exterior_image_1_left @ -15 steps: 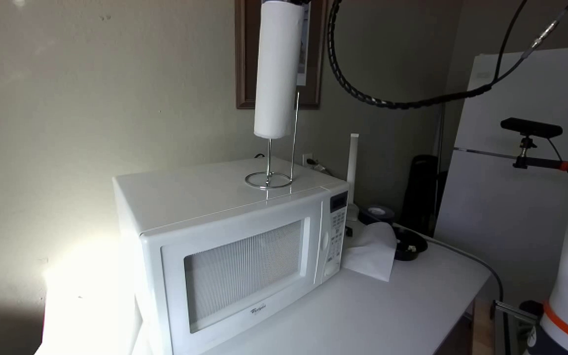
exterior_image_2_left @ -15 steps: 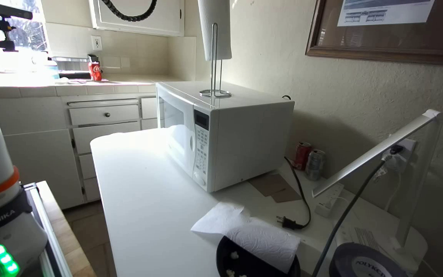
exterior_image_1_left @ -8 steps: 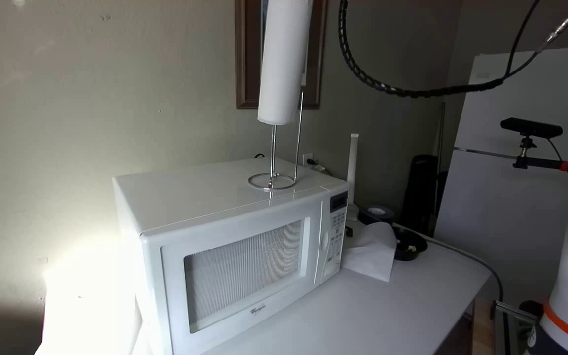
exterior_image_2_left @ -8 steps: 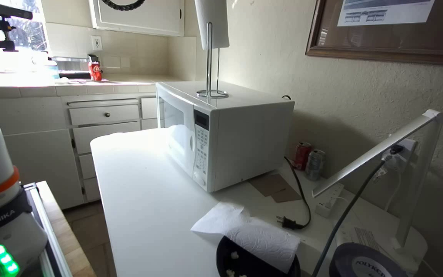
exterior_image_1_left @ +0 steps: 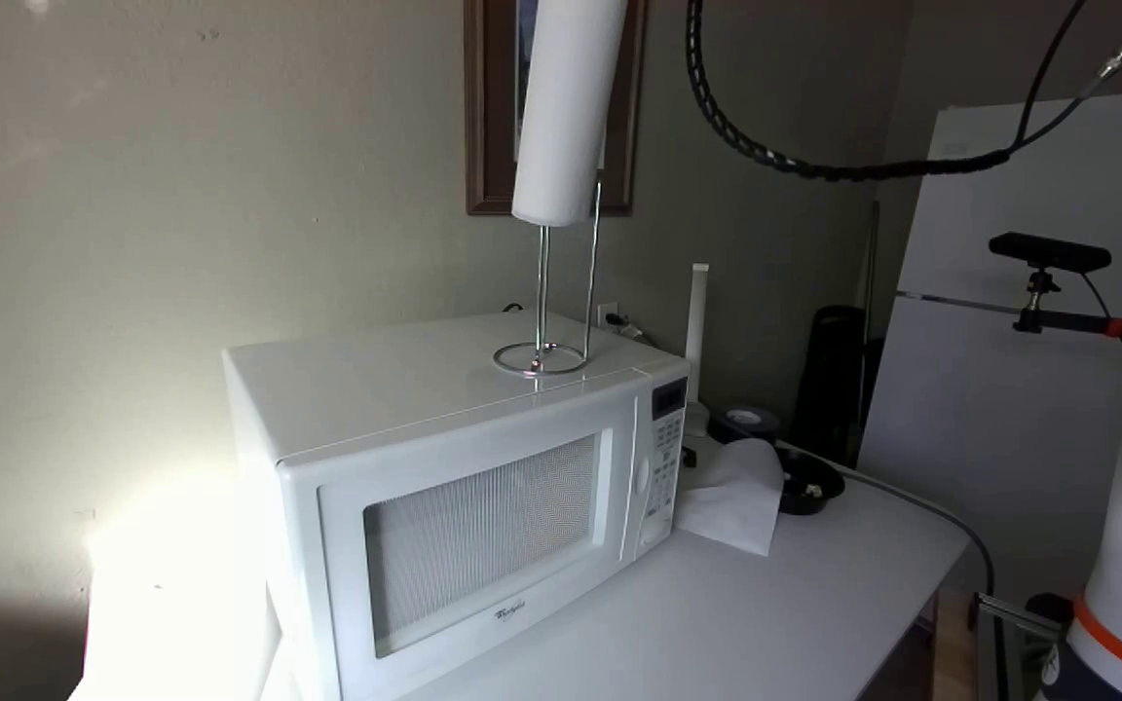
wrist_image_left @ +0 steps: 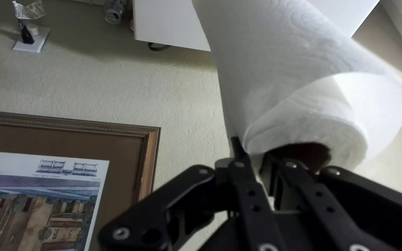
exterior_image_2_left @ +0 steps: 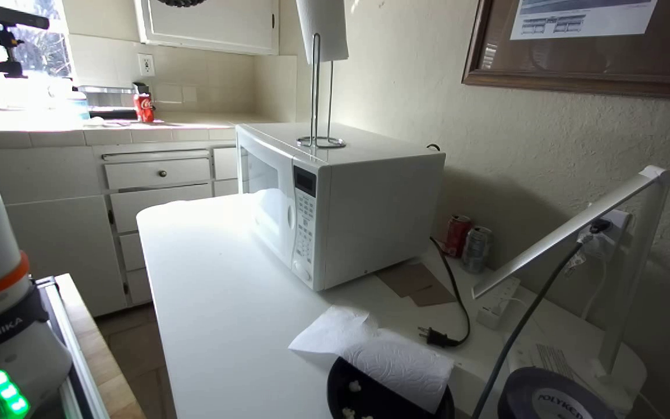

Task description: Remove the paper towel roll from the silver stand.

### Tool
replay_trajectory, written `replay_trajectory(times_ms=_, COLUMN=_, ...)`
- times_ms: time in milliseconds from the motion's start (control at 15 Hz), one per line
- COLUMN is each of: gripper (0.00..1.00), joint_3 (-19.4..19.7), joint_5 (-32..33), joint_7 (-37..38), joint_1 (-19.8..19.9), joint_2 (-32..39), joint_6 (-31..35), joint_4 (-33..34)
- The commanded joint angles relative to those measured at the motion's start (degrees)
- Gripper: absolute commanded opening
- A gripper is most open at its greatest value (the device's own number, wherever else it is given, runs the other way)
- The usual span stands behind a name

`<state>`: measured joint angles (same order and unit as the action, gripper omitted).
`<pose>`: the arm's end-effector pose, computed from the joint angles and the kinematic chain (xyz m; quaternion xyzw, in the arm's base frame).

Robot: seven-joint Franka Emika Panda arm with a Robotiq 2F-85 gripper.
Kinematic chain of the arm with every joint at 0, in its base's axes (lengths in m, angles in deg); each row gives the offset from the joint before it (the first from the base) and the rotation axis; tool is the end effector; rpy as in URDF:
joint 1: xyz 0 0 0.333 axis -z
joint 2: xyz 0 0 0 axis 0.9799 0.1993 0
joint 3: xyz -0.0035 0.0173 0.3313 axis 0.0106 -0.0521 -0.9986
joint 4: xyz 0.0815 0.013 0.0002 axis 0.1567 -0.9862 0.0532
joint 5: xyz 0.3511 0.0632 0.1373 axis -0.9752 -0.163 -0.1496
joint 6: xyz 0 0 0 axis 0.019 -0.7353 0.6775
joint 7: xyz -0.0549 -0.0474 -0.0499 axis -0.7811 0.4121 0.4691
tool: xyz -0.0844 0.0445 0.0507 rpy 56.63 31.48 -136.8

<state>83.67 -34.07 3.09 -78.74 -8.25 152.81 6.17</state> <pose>0.4500 0.0296 0.8801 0.9452 -0.0269 0.3241 0.0287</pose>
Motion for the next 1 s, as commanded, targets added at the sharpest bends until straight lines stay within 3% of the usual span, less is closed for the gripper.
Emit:
replay_trajectory(times_ms=0, gripper=0.04, joint_3=-0.3, joint_5=1.0, joint_7=0.4, joint_1=0.1, joint_2=-1.7, joint_6=-0.3, joint_4=0.4)
replay_trajectory(times_ms=933, gripper=0.04, joint_3=-0.2, joint_5=2.9, joint_7=0.6, joint_1=0.4, joint_2=-5.3, joint_6=1.4, joint_4=2.2)
